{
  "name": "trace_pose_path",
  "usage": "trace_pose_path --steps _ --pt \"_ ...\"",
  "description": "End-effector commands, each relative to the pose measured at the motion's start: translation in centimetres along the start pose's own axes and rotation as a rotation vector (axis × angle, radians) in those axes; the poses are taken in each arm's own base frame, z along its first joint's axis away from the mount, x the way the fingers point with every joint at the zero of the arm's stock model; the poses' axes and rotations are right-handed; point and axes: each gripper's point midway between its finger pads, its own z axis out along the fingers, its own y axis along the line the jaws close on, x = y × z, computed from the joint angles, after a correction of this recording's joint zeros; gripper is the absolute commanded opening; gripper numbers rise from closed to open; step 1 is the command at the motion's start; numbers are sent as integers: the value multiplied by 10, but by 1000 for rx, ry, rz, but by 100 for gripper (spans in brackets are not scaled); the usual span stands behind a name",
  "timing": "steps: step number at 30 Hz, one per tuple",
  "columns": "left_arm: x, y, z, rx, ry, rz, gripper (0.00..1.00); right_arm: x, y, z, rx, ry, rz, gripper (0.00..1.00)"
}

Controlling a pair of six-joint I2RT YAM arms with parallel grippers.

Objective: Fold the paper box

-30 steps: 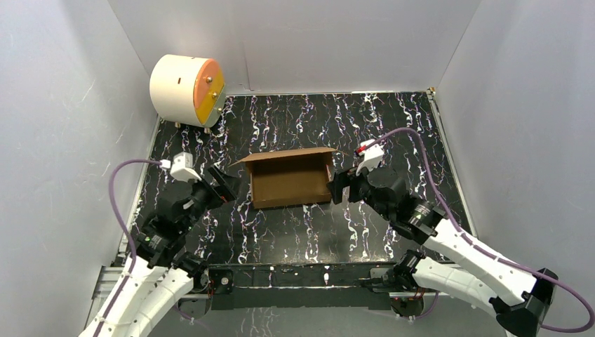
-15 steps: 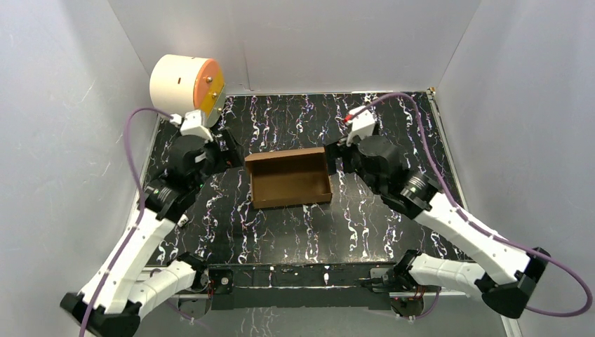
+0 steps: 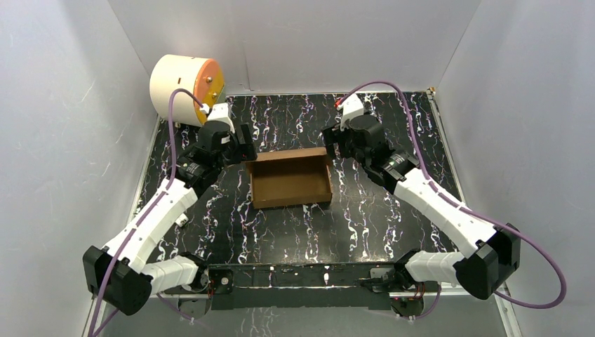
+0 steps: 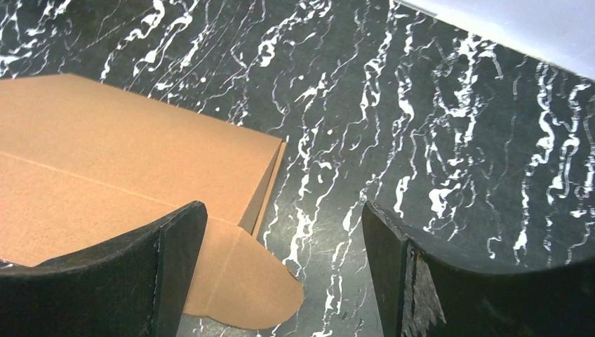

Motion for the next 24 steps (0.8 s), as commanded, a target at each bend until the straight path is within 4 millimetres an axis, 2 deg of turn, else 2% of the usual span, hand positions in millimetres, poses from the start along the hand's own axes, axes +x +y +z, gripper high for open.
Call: trace_pose_path --steps 1,9,24 --pt "17 1 -3 22 21 -11 83 6 13 -3 -78 -26 38 89" --pt "66 6 0 39 129 -54 80 52 22 -4 -126 41 61 88" --pt "144 33 4 -28 265 -121 79 137 31 3 -152 122 124 85"
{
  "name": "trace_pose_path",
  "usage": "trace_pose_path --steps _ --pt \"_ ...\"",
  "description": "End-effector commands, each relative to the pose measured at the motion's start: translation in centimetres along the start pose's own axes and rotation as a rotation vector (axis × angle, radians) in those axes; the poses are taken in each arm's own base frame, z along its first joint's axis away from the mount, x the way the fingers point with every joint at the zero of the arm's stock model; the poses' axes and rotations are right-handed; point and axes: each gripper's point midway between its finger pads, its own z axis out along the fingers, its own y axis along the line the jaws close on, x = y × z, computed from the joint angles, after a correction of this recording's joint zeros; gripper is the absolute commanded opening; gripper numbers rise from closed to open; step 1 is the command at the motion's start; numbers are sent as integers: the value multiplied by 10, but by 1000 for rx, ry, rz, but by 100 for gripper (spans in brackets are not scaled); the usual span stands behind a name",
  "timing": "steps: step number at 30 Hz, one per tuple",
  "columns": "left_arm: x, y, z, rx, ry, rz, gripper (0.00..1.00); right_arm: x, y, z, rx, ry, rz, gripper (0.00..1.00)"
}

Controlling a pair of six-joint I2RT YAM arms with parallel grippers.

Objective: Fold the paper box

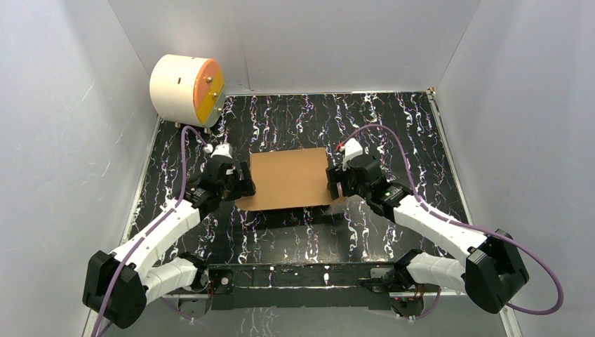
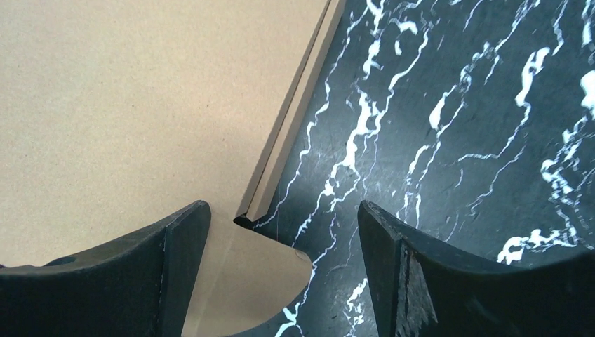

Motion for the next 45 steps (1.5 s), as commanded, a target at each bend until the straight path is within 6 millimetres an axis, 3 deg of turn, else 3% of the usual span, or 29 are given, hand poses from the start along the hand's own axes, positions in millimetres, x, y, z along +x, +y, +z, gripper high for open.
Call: trace_pose_path --steps 1,13,17,21,28,31,45 --pt "14 2 5 2 20 -37 79 0 3 5 -19 -56 38 85" --pt "60 22 27 -44 92 -118 79 53 2 24 -25 3 67 80" --pt "66 25 29 -49 90 -137 79 63 -2 26 -8 14 62 79" --pt "58 22 25 -34 60 -145 80 53 2 24 -30 -9 64 78" --pt "32 5 10 44 -19 -180 80 9 16 10 -119 -97 76 79" --pt "22 2 5 60 -59 -187 80 0 14 9 -118 -122 78 79" --pt "38 -10 32 118 -10 -205 76 35 5 33 -125 -36 94 74"
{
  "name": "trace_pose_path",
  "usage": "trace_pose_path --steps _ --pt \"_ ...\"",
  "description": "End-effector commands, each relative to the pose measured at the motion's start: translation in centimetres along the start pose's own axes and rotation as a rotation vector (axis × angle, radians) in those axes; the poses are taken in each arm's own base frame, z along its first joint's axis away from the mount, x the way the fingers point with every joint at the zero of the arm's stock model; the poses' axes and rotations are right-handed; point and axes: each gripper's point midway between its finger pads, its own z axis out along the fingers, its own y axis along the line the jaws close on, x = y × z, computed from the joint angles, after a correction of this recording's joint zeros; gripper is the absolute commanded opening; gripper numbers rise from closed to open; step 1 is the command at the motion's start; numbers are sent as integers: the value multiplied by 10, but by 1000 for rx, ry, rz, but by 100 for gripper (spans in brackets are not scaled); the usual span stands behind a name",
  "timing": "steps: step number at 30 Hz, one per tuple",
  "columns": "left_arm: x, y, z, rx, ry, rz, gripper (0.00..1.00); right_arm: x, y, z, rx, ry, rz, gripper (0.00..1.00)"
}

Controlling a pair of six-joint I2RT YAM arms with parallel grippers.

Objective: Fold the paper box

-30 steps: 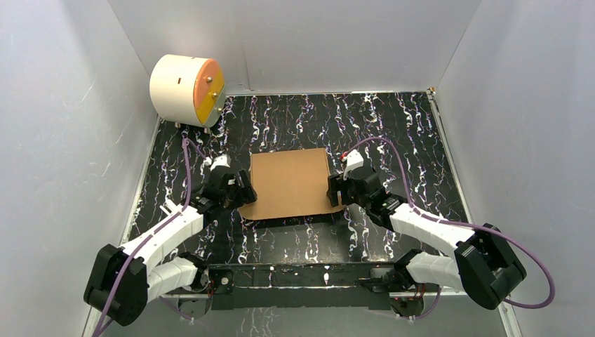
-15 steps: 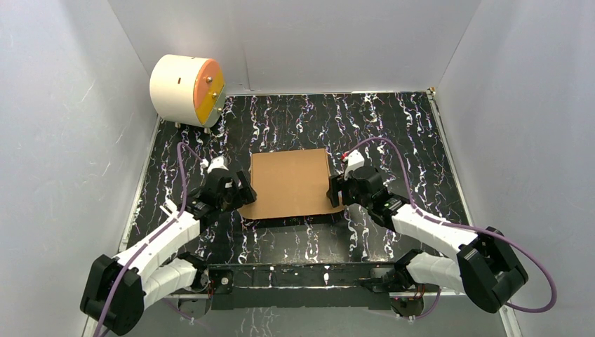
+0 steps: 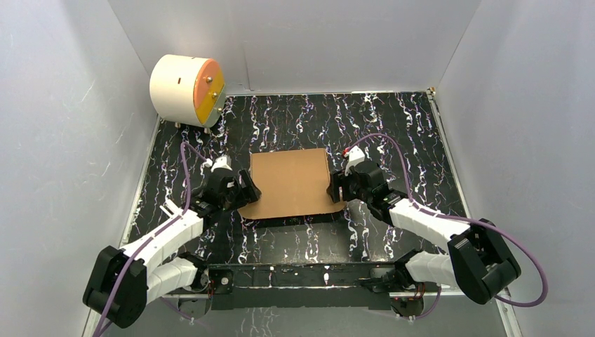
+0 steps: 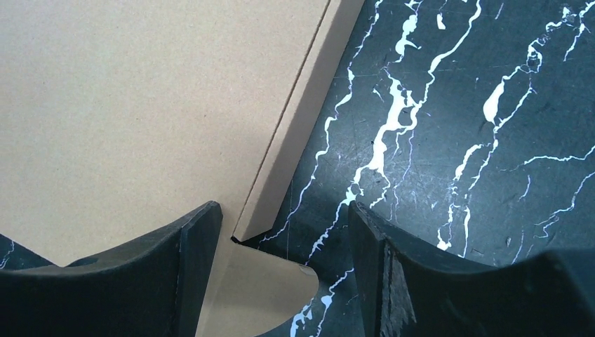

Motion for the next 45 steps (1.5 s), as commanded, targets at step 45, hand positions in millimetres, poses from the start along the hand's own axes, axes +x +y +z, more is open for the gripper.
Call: trace_pose_path --steps 45 --pt "-147 53 -130 -229 -599 115 96 6 166 7 -73 100 -1279 98"
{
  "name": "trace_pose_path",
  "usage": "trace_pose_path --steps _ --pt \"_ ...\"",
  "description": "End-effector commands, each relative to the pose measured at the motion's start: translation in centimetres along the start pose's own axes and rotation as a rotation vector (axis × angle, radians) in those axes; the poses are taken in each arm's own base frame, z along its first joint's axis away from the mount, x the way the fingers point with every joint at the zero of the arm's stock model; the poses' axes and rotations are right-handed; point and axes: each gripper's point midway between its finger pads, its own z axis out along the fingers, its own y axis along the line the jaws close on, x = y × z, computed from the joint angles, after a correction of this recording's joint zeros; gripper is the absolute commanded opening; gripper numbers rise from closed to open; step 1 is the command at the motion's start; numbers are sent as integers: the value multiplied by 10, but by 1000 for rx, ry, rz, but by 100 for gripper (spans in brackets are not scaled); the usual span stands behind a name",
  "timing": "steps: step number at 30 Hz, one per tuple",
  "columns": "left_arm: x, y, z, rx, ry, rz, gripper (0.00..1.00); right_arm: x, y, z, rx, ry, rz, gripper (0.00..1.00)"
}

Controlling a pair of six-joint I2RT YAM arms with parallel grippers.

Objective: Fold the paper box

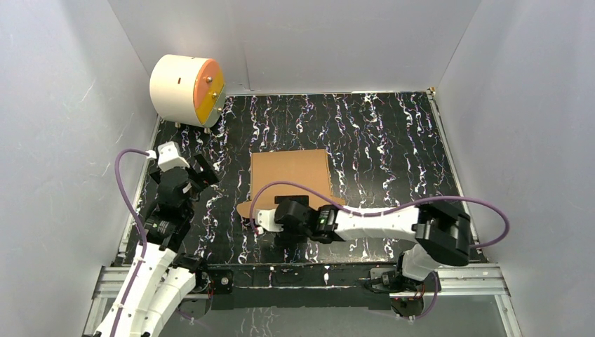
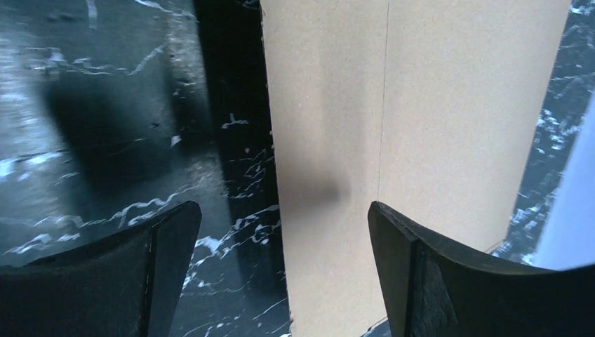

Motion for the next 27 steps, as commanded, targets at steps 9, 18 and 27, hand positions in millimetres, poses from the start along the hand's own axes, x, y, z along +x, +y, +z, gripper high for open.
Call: trace_pose_path --steps 9,18,27 --pt "-5 2 -5 8 -29 -43 96 -6 -47 13 451 108 -184 82" --pt "-3 0 -5 21 -20 -43 96 -1 -50 14 486 121 -235 29" --pt "-16 -14 -10 87 -36 -54 96 -27 -66 -20 452 60 -224 0"
